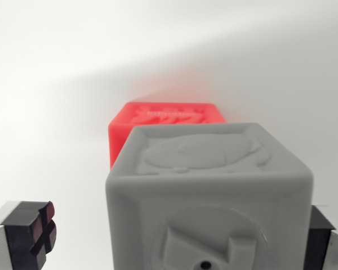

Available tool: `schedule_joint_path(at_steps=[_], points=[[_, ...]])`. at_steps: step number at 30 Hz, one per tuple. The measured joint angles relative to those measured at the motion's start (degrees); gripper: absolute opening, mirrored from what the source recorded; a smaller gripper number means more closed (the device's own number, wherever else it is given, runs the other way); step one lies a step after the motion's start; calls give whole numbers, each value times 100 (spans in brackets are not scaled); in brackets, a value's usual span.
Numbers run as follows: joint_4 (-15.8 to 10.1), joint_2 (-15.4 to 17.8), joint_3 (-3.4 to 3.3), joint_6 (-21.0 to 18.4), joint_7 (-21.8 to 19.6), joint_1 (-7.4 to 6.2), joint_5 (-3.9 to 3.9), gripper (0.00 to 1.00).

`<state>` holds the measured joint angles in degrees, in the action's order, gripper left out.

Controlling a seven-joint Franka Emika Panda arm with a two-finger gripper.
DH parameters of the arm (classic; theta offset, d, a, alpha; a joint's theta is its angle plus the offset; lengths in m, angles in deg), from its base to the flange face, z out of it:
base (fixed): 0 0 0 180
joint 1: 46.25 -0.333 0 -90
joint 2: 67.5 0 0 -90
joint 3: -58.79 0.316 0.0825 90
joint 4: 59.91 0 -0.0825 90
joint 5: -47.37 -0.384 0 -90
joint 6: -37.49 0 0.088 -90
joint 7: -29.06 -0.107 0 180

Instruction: Destack cube

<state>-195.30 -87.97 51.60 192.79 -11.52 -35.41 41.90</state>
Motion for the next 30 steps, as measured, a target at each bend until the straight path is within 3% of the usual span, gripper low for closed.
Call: schedule_joint_path(at_steps=[5, 6, 30], points=[[21, -122, 21, 96, 27, 15, -36, 100], [22, -133, 22, 105, 29, 16, -39, 0], [29, -138, 25, 110, 35, 19, -45, 0]])
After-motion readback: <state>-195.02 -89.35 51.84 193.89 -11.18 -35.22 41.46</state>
